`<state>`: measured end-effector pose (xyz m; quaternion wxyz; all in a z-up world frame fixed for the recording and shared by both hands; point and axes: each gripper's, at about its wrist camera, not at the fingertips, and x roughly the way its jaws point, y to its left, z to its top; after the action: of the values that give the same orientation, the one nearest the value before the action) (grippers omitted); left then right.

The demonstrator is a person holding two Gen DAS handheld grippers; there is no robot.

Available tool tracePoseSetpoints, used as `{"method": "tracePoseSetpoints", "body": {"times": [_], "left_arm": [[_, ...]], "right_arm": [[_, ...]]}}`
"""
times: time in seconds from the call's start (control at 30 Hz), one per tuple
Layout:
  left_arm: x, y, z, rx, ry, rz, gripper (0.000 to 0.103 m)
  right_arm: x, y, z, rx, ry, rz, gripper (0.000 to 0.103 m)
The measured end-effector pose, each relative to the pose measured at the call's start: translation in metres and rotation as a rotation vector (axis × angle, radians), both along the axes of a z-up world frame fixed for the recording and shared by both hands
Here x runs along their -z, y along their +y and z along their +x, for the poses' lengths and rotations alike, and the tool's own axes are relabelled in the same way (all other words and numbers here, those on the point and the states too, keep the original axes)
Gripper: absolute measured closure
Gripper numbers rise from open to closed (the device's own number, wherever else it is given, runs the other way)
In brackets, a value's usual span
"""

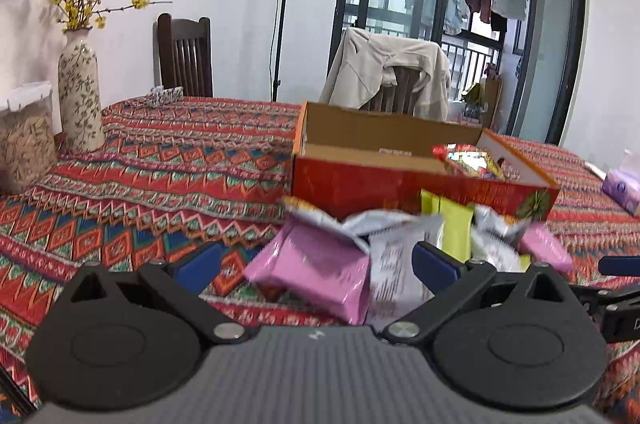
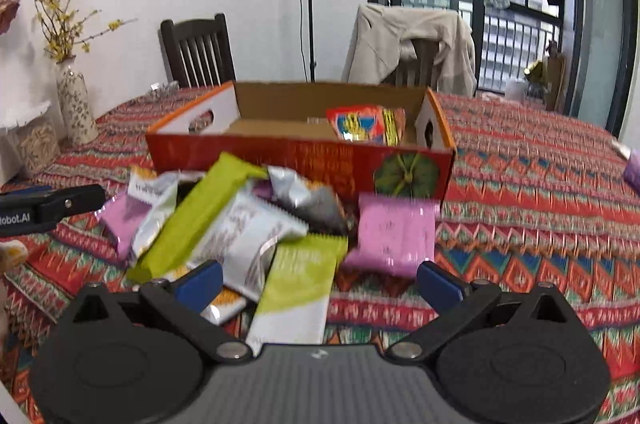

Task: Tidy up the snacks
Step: 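Return the right tool to the pile and grasp a green-white bar packet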

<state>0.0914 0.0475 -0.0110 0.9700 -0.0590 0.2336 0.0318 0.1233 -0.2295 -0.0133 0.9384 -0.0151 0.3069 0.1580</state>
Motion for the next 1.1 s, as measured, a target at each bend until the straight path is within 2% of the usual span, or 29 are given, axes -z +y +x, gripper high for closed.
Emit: {"method": "tracePoseSetpoints", "body": {"times": [0.2,0.3,0.37,0.53,0.77,0.8,0.83,0.87,0.93,1.1], "left_arm": [[0.022,0.000,-0.005,-0.062,-0.021,0.059,0.000],[0.022,0.002,-0.008,-0.049,-0.032,0.045,0.000],[0.022,0.003,-0.010,-0.042,-0.039,0.032,0.000],[0.021,0.006,-0.008,-0.040,-0.035,0.008,0.000],[0.021,0.004,-0.009,-0.034,-0.039,0.014,0.000],[0.021,0.003,-0.009,-0.034,-0.039,0.014,0.000],[0.021,0.003,-0.010,-0.033,-0.038,0.015,0.000],[0.021,0.003,-0.010,-0.033,-0.037,0.014,0.000],[0.021,0.003,-0.009,-0.035,-0.035,0.012,0.000],[0.021,0.004,-0.008,-0.036,-0.031,0.013,0.000]], "right_arm": [[0.014,0.002,0.005,0.017,0.069,-0.005,0.000],[0.018,0.005,0.009,0.027,0.079,-0.028,0.000],[0.020,0.006,0.011,0.032,0.086,-0.031,0.004],[0.024,0.010,0.017,0.030,0.109,-0.043,0.027],[0.024,0.013,0.014,-0.046,0.087,-0.097,0.036],[0.023,0.012,0.013,-0.062,0.088,-0.095,0.046],[0.022,0.012,0.013,-0.081,0.089,-0.090,0.060],[0.021,0.012,0.011,-0.096,0.086,-0.092,0.066],[0.020,0.014,0.009,-0.096,0.070,-0.115,0.067],[0.016,0.004,0.000,-0.068,0.010,-0.058,0.069]]}}
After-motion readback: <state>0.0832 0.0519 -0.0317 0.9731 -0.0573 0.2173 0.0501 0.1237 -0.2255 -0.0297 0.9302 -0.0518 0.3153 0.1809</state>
